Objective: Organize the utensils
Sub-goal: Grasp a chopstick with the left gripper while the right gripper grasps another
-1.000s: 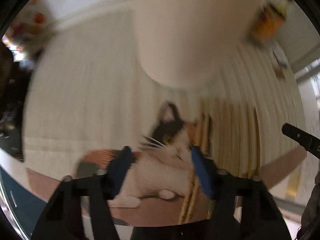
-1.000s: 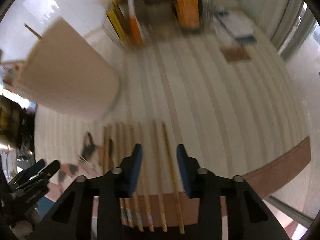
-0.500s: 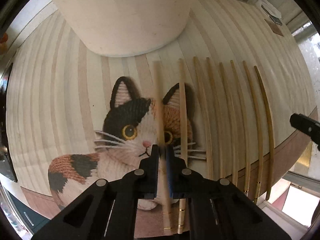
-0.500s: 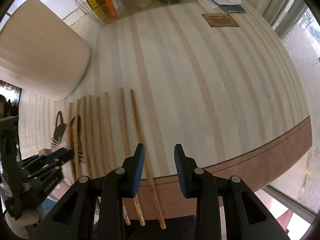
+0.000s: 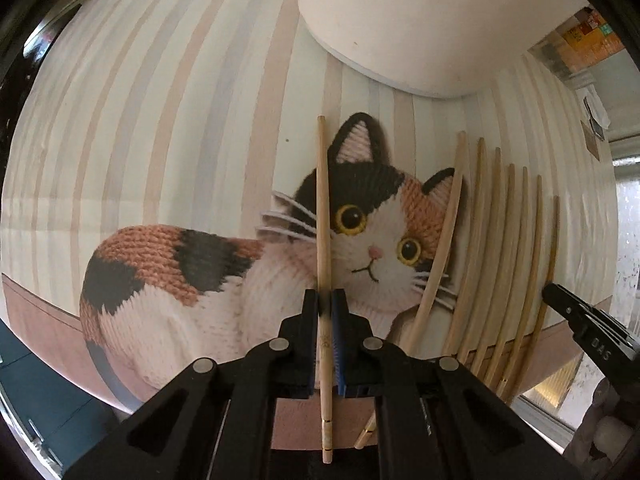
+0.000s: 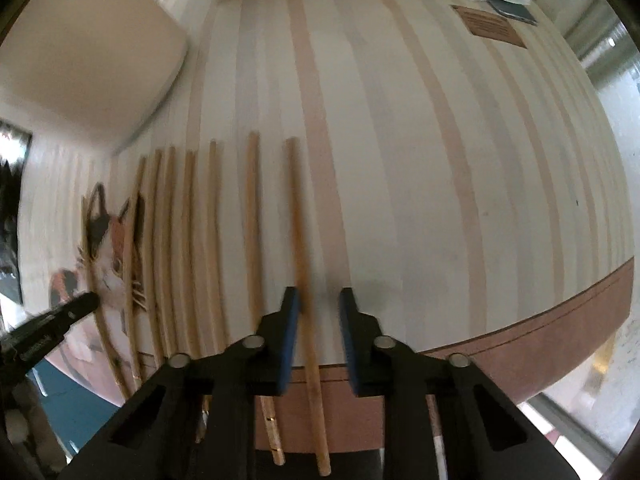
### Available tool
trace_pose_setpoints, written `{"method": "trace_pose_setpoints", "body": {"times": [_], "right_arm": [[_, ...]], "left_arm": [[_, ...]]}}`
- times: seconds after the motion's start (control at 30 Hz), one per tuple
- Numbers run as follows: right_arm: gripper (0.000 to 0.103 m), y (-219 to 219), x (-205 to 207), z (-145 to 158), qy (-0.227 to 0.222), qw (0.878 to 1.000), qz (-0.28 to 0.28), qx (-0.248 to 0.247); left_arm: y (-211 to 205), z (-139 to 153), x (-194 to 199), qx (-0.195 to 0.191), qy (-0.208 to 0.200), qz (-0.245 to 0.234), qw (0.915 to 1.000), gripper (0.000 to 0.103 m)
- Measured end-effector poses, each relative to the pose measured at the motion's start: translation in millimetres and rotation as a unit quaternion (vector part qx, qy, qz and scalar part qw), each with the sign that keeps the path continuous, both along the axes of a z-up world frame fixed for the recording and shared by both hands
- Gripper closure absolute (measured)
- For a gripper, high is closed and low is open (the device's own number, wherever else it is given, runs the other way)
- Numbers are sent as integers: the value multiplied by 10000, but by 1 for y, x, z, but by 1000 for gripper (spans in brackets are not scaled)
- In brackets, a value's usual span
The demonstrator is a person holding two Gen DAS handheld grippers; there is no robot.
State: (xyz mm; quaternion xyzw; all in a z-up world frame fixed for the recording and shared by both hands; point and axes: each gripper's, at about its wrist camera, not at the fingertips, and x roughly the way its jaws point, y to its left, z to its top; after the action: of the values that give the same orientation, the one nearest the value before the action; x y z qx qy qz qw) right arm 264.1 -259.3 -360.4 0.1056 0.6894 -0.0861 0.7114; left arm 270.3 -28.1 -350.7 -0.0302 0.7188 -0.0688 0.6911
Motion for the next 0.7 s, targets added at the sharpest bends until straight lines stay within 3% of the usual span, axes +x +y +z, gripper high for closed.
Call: {"method": "trace_pose_setpoints", "body": {"times": [0.03,0.33,0.7], "right_arm": [[95,1,0,0,1,10000,20,-77],[96,-8,-4,-5,174,9998,-69,84],[96,14,6,-15,416,9974,528,-270]], "left_arm": [[-1,0,0,-12,7,-39,10000,96],[1,1,0,29,-49,-99,9999,96],[-2,-1,-1,102,-105,-183,9997,96]]}}
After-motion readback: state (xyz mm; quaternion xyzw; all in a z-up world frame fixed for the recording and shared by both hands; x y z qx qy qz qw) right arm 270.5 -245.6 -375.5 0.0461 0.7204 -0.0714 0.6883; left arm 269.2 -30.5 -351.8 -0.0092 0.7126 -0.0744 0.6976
